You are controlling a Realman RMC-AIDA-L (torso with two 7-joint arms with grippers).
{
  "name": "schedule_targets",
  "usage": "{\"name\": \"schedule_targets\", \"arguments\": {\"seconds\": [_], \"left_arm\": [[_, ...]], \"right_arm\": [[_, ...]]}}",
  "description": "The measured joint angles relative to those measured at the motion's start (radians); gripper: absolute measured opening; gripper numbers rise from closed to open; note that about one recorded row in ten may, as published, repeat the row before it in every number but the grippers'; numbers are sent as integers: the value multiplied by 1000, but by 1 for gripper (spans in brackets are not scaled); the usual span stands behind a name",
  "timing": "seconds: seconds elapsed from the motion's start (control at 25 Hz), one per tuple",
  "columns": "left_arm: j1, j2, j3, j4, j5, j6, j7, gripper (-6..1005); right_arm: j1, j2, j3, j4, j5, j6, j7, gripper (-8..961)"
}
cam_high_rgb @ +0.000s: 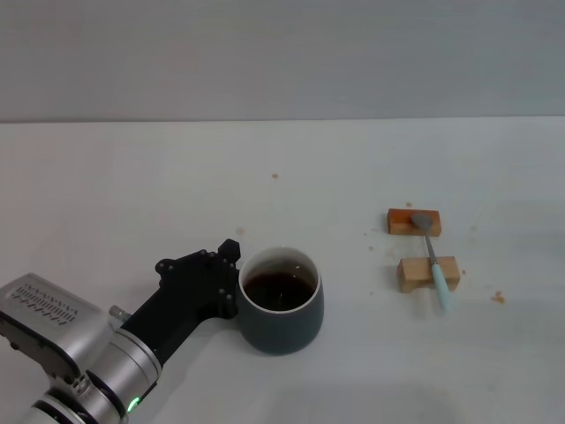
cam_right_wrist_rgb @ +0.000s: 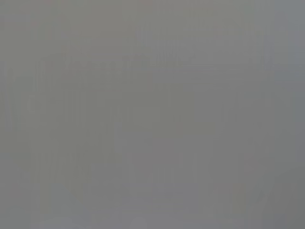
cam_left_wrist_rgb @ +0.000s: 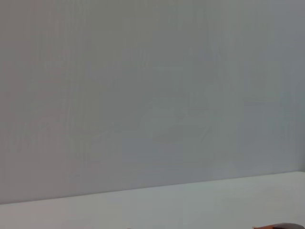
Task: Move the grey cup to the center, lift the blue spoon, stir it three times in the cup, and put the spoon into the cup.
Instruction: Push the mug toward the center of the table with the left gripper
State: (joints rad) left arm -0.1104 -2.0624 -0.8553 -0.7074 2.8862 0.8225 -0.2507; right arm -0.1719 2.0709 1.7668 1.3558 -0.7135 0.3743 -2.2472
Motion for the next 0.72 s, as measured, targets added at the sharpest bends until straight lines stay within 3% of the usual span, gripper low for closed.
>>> {"name": "schedule_targets", "arguments": {"seconds": [0.12,0.28,0.56,0.64,0.72], "left_arm": [[4,0,-14,2,-3,0,0,-2],[12,10,-106,12,-3,4,-8,-2],[25,72,-308,19,2,1,-35,-2],[43,92,-365,-2,3,10,-35,-2],[47,98,-375,-8,2,11,-35,-2]], "right_arm": [[-1,1,-10,-5,-1,0,0,418],[4,1,-40,-11,-9,-4,0,418],[19,3,-152,-7,-12,-6,5,418],[24,4,-233,0,-12,-2,5,418],[25,4,-294,5,-12,-1,5,418]]}}
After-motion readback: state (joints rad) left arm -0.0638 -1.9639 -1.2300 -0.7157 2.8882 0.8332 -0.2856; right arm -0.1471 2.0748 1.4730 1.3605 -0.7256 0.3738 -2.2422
